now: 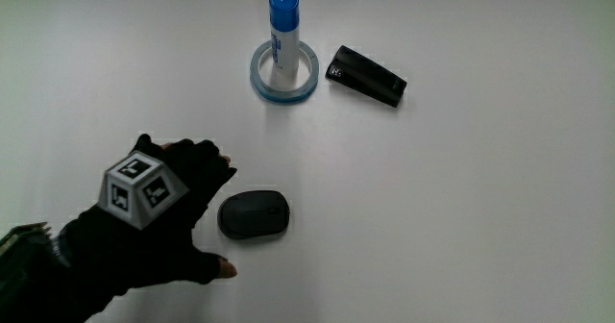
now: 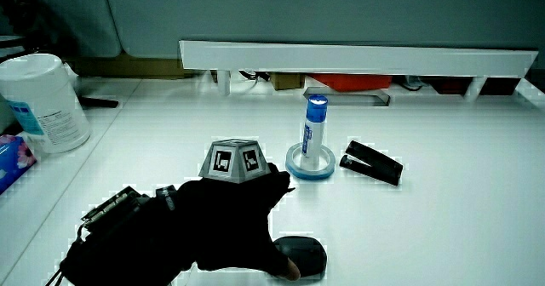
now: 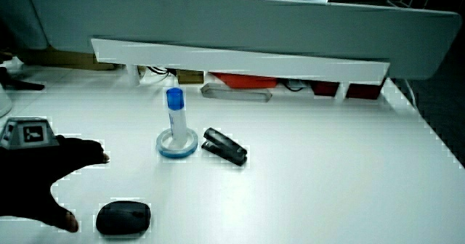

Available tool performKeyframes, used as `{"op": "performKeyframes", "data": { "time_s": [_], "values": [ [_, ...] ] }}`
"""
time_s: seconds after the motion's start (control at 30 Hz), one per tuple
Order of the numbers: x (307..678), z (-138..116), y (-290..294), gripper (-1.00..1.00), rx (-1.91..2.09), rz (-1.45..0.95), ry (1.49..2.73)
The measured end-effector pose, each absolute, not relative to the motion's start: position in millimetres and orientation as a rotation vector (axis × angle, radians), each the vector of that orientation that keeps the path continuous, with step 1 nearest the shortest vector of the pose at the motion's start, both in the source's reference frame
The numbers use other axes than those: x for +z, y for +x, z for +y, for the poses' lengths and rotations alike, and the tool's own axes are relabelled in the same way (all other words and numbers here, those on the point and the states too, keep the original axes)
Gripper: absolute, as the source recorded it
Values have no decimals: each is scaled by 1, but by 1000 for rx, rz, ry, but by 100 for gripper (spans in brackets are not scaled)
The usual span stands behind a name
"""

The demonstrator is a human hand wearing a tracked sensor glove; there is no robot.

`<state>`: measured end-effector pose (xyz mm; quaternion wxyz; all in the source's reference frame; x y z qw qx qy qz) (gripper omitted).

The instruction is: Place mouse

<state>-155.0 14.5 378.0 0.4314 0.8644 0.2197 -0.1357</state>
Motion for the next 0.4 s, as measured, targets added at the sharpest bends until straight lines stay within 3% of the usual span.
{"op": "performKeyframes", "data": {
  "time_s": [0.13,0.4],
  "values": [
    [342,17,-156,-100,-341,602,2163],
    [323,21,-161,-100,-356,624,2219]
  ]
}}
